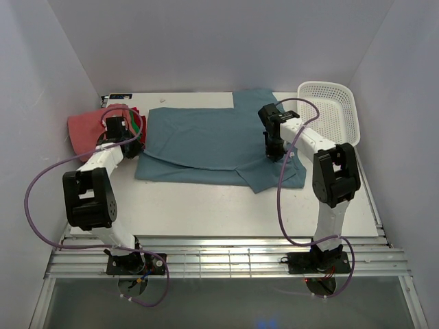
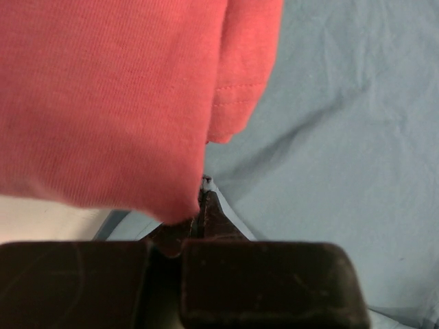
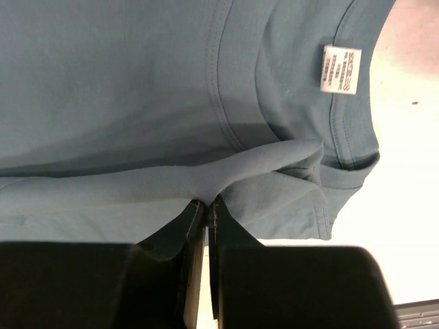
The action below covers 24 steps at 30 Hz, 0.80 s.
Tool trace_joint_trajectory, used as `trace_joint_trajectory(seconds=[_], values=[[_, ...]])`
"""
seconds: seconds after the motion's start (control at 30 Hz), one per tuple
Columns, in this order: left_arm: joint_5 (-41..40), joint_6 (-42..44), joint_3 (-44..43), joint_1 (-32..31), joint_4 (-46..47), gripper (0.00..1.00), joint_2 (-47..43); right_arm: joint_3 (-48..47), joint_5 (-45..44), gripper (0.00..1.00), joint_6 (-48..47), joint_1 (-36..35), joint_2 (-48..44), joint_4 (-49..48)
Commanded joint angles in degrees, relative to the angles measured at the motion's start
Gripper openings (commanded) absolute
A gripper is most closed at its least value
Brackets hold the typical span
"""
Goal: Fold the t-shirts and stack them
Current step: Fold the tshirt
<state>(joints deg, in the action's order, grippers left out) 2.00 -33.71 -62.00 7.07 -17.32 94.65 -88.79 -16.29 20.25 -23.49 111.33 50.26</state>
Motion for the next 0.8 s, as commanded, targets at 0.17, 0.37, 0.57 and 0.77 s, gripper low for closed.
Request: trace_joint_trajectory(seconds=[0.17,0.37,0.57,0.77], values=[[-1.1,-1.0,-4.2,0.3,2.6,0.0,3.1,-6.7,-0.6,0.08,-2.1,1.2,3.6,2.5],[-2.9,-2.0,-6.5,0.3,3.4,0.0,5.8,-9.5,-0.5,0.08,-2.8,2.1,6.2,3.3],[-3.9,-2.6,-9.4,0.4,3.5,0.0,9.6,-11.8,-0.8,0.08,-3.6,2.8,9.0,3.9],[-2.1,-1.3,-12.7,0.3,2.2,0.21,12.3,-13.9,-1.3,0.34,-3.9,3.4,10.7,4.1]])
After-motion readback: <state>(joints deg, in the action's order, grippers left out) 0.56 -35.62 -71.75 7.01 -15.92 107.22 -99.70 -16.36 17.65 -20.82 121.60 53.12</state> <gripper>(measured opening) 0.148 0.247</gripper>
